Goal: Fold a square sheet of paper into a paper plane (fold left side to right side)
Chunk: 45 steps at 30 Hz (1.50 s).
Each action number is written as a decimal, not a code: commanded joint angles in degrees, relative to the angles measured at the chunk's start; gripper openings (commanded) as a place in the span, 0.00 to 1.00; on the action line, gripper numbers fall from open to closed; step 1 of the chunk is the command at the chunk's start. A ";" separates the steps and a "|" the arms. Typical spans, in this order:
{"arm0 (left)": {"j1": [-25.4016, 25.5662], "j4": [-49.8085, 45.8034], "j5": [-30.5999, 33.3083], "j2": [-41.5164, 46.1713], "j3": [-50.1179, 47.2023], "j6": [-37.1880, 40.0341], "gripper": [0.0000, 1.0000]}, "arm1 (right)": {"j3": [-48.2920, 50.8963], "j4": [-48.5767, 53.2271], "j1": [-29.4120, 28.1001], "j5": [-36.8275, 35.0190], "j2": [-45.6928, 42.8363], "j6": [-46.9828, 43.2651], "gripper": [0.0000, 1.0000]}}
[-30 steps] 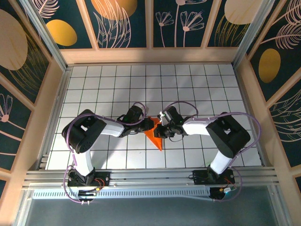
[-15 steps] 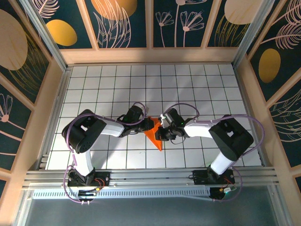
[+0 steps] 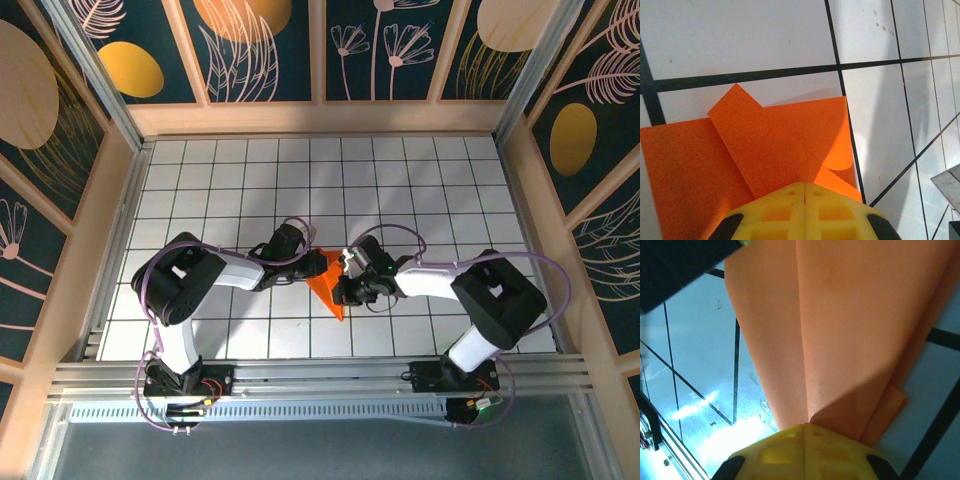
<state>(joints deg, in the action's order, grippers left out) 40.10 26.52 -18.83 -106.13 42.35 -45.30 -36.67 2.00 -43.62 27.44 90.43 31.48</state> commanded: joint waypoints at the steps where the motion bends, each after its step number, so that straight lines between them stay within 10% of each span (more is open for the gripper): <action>1: -0.48 -9.22 5.56 -1.70 -1.31 0.21 0.00 | 0.94 2.47 -0.94 0.15 -1.79 0.20 0.00; 45: -0.54 -9.22 4.76 -0.74 0.22 -0.85 0.00 | 8.22 8.66 -3.63 2.14 -9.98 -0.99 0.00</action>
<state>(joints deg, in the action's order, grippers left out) 40.14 25.04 -17.52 -105.89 43.00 -45.71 -29.54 4.73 -46.59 28.58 82.59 31.88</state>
